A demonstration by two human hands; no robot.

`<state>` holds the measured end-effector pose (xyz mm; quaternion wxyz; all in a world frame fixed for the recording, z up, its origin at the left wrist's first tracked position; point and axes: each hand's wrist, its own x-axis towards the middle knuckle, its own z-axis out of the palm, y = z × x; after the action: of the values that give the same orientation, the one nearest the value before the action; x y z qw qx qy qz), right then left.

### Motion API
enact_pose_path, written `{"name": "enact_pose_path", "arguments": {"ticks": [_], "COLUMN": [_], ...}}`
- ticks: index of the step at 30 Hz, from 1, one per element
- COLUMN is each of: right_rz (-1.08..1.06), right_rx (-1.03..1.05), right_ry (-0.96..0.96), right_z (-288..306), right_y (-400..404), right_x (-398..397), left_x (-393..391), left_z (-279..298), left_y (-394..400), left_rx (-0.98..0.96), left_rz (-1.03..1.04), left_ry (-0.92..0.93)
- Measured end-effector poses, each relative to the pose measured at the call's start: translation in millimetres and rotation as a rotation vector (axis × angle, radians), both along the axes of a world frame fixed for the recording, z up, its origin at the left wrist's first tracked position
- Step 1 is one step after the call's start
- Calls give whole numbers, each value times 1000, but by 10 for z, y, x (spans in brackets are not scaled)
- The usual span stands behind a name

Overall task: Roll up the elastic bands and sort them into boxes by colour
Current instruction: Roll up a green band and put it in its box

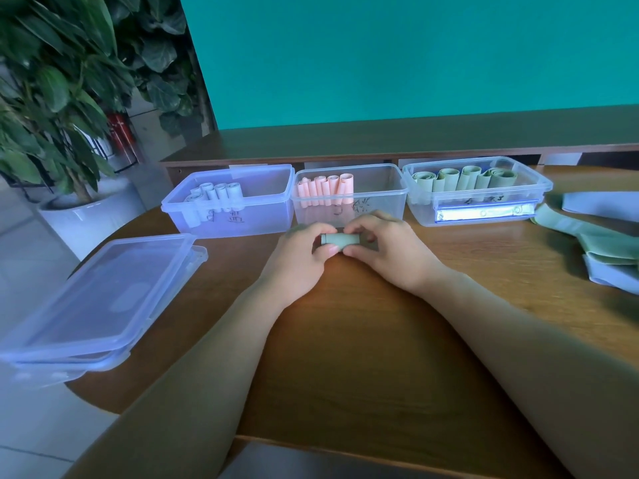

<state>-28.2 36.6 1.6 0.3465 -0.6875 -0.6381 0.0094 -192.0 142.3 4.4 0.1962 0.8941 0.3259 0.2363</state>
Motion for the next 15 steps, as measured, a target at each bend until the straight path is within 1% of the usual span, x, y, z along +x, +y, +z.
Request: {"name": "enact_pose_path", "arguments": {"ticks": [4, 7, 11, 15], "right_rz": [68, 24, -55, -62], "right_rx": [-4, -31, -90, -111], "right_ry": [42, 63, 72, 82], "right_z": [-21, -10, 44, 57], "right_y": [-74, -32, 13, 54], "right_x": [22, 4, -2, 6], "left_x": [-57, -26, -31, -5], "left_z": [-27, -15, -4, 0], "left_y": [-61, -53, -45, -10], "left_rx": [63, 64, 96, 74], "left_rz": [-1, 28, -28, -26], "left_ry": [28, 19, -95, -60]}}
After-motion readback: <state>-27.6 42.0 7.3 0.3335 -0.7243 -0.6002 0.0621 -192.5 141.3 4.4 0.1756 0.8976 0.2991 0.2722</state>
